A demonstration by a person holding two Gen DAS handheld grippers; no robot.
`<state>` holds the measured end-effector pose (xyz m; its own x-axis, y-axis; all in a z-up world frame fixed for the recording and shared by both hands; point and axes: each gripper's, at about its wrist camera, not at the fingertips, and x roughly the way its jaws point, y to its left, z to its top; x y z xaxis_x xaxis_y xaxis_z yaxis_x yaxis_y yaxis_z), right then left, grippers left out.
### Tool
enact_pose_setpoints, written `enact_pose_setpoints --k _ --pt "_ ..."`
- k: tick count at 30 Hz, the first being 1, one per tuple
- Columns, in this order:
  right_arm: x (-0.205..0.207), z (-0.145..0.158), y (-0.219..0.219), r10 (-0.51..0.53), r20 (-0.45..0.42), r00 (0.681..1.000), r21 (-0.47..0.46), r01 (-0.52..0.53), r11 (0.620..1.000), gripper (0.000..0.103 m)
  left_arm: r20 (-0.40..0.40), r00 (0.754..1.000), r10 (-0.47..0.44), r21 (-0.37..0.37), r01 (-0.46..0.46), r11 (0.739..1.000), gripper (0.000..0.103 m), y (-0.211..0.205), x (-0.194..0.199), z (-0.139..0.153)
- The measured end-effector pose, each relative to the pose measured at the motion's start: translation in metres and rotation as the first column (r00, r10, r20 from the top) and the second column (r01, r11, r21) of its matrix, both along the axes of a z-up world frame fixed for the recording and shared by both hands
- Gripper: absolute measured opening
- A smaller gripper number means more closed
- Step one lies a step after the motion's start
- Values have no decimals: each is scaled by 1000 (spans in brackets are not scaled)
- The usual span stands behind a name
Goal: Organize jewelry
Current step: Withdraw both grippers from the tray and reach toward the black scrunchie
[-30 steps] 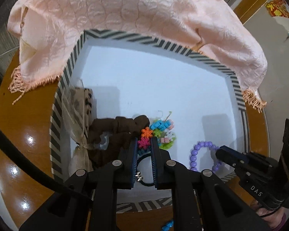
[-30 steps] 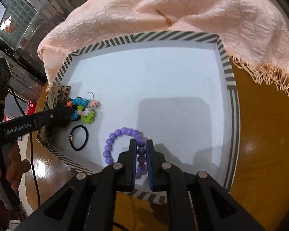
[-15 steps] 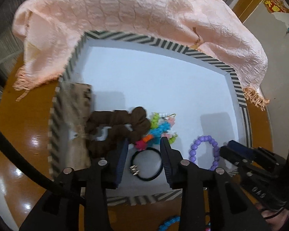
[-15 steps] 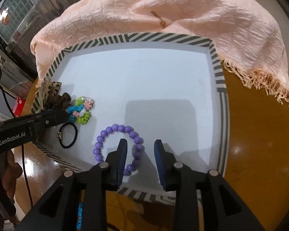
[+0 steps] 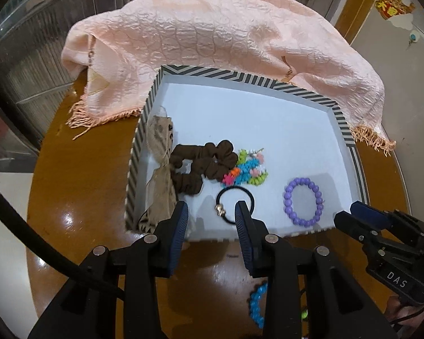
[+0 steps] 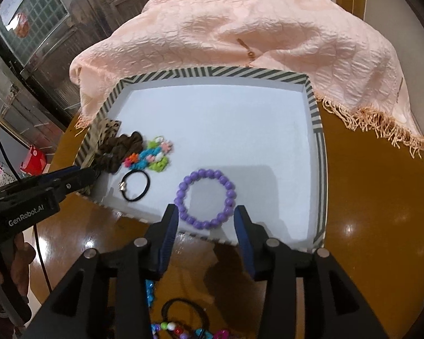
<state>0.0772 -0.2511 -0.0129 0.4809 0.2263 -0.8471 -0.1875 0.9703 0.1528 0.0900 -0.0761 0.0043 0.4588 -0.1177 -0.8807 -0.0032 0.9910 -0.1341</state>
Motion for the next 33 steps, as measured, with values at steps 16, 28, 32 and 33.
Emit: enact_pose_setpoints --k 16,28,32,33 --pt "-57 7 14 -18 33 999 -6 18 1000 48 33 999 -21 34 20 999 17 -1 -59 3" --pt "-91 8 14 -53 46 998 -6 54 999 48 42 998 -55 51 52 997 17 1 -84 3" --pt "-100 6 17 -55 46 997 -5 55 998 48 40 997 -65 50 63 997 17 1 -90 2" --pt "-102 6 17 -56 47 997 -6 56 998 48 39 997 -69 50 67 997 17 1 -91 2"
